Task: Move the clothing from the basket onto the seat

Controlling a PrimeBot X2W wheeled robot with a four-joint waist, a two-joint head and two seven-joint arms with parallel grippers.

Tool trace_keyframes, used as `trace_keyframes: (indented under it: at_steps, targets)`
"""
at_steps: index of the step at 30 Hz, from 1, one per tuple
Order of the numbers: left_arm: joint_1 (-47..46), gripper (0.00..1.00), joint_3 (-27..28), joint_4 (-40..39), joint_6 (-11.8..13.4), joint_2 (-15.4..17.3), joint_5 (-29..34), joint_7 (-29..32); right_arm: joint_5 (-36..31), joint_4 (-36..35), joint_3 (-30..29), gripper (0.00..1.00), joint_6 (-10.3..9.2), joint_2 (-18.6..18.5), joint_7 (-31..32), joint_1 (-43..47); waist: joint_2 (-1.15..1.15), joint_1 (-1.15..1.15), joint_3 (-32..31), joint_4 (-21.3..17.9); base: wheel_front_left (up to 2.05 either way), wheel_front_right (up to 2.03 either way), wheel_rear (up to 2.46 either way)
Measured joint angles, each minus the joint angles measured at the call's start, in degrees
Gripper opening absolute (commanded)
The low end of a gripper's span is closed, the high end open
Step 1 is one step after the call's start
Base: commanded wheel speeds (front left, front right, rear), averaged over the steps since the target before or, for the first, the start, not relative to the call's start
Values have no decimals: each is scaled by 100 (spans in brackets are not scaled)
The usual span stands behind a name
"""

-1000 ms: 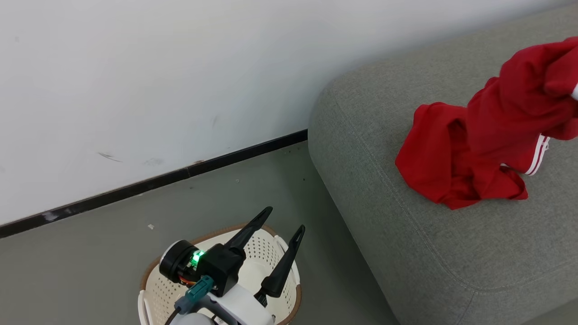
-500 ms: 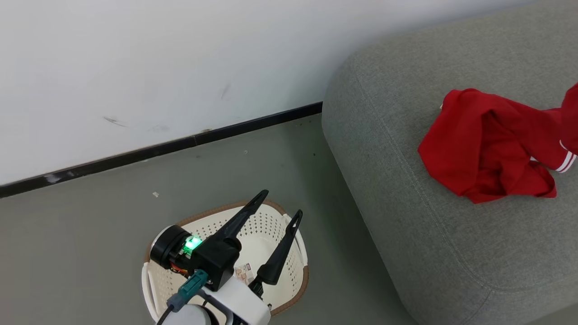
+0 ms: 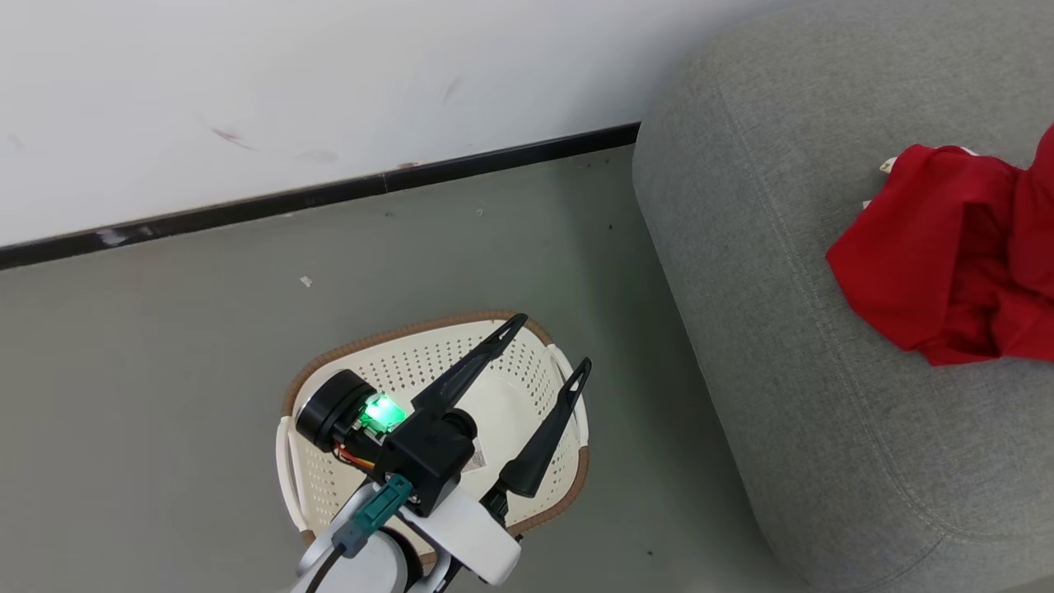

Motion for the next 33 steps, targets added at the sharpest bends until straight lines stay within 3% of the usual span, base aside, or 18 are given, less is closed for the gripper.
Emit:
trace_keyframes:
  at_steps: [8, 26, 27, 29, 30, 31, 33]
  targets:
    - [-227, 100, -68, -62, -32, -12, 70, 54, -168, 572, 191, 0, 0, 461, -56, 37, 0, 0, 347, 189, 0, 0, 0]
    - [-521, 100, -69, 129, -183, -2, 75, 18, -292, 1183, 107, 3, 0, 878, -201, 84, 0, 0, 720, 255, 0, 0, 0]
    - [-521, 100, -68, 146, -183, -9, 71, 2, -292, 1178, 93, 13, 0, 879, -201, 90, 0, 0, 710, 240, 0, 0, 0]
    - [-521, 100, -60, 183, -191, -13, 49, -4, -292, 1151, 43, 43, 0, 882, -205, 110, 0, 0, 686, 209, 0, 0, 0]
    - [-521, 100, -56, 208, -214, -15, 15, -16, -292, 1147, 15, 67, 0, 878, -205, 121, 0, 0, 671, 192, 0, 0, 0]
    - [-521, 100, -55, 230, -227, -18, 1, -26, -292, 1145, -5, 99, 0, 870, -205, 133, 0, 0, 655, 173, 0, 0, 0]
    - [-521, 100, -51, 269, -230, -24, -38, -47, -292, 1022, -51, 100, 0, 857, -205, 208, 0, 0, 621, 137, 0, 0, 0]
